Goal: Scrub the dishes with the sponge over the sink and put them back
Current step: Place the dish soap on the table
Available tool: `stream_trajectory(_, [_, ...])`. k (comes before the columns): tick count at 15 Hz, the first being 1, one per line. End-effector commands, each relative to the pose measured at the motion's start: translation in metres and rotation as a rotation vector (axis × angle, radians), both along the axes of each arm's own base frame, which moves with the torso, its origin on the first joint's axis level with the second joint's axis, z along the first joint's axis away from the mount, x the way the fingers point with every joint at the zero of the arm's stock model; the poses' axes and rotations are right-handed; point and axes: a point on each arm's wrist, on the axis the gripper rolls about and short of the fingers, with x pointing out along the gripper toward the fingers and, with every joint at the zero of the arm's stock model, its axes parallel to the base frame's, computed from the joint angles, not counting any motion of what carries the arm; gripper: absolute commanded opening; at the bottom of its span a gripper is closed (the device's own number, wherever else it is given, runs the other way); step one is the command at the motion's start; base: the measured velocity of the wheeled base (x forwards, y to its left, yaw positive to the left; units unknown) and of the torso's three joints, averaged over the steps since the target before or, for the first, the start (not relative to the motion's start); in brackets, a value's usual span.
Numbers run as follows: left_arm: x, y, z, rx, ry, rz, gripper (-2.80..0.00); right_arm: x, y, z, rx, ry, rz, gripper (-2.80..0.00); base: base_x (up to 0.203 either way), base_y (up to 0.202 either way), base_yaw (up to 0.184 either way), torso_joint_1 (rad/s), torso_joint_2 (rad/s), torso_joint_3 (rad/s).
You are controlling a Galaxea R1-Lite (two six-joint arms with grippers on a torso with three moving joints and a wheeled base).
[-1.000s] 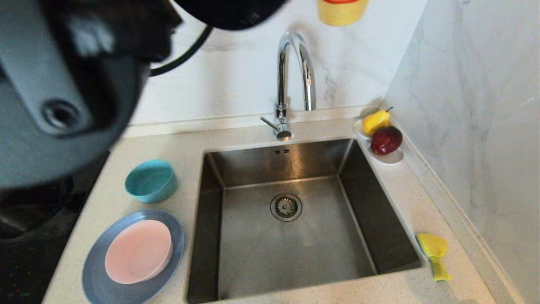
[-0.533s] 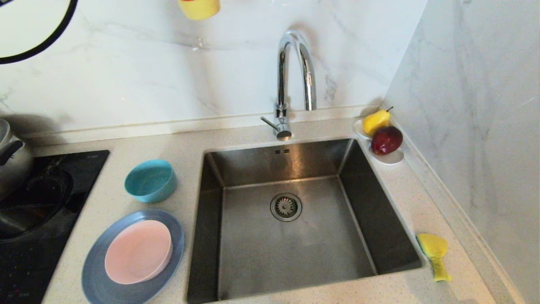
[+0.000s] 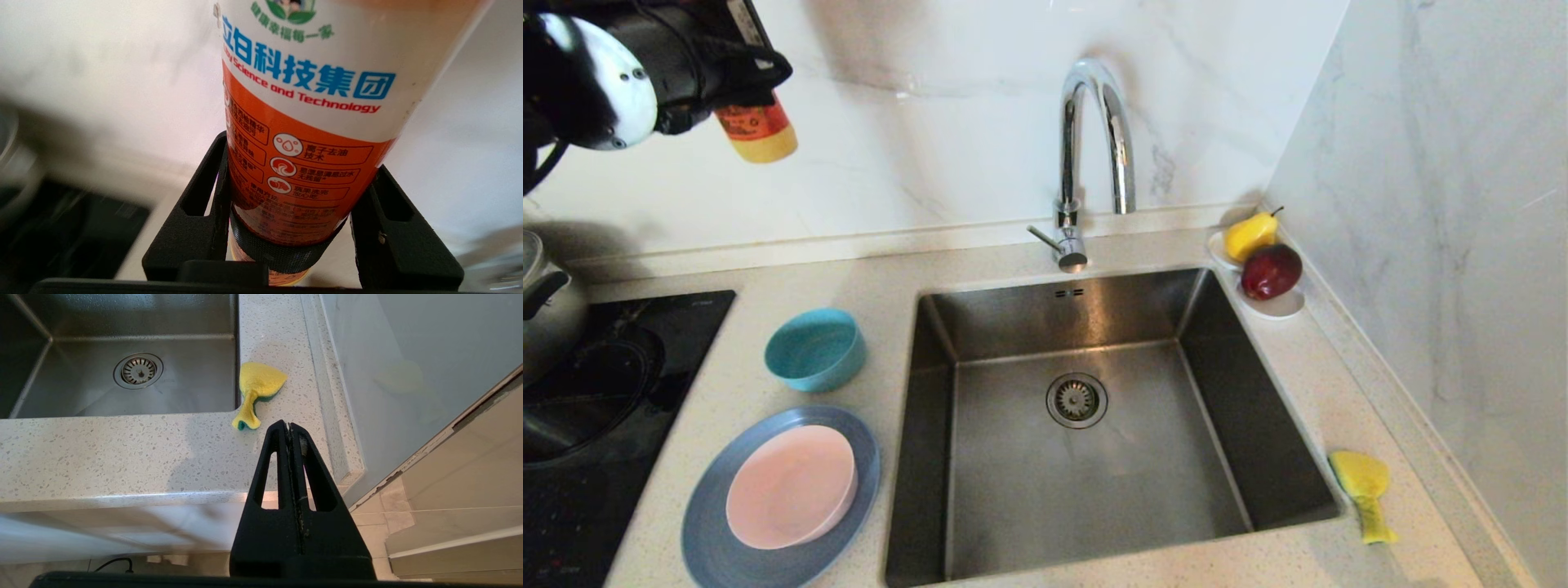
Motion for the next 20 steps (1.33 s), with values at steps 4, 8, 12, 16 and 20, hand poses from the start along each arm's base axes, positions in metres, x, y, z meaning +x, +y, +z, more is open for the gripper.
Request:
stream_trajectory(4, [0.061,0.016,-0.096,-0.044,0.245,0.102,-2.8,0.0,0.0,0.0,0.0,0.001,0.001,-2.8,0.0,0.0,0.0,0.0,0.0,0.0])
stream_trajectory(8, [0.093,0.012,-0.129,-0.068,0.246,0.153,-2.8,0.0,0.0,0.0,0.0,0.001,0.0,-2.8,0.0,0.0,0.0,0.0,0.0,0.0])
stream_trajectory(12, [0.121,0.007,-0.164,-0.07,0.246,0.18,-2.8,0.0,0.0,0.0,0.0,0.001,0.001,-2.8,0.0,0.0,0.0,0.0,0.0,0.0])
stream_trajectory(16, [0.147,0.001,-0.182,-0.078,0.22,0.207,-2.8,0.0,0.0,0.0,0.0,0.001,0.001,-2.8,0.0,0.0,0.0,0.0,0.0,0.0])
stream_trajectory(20, [0.164,-0.007,-0.19,-0.083,0.204,0.21,-2.8,0.0,0.0,0.0,0.0,0.0,0.001,-2.8,0.0,0.0,0.0,0.0,0.0,0.0])
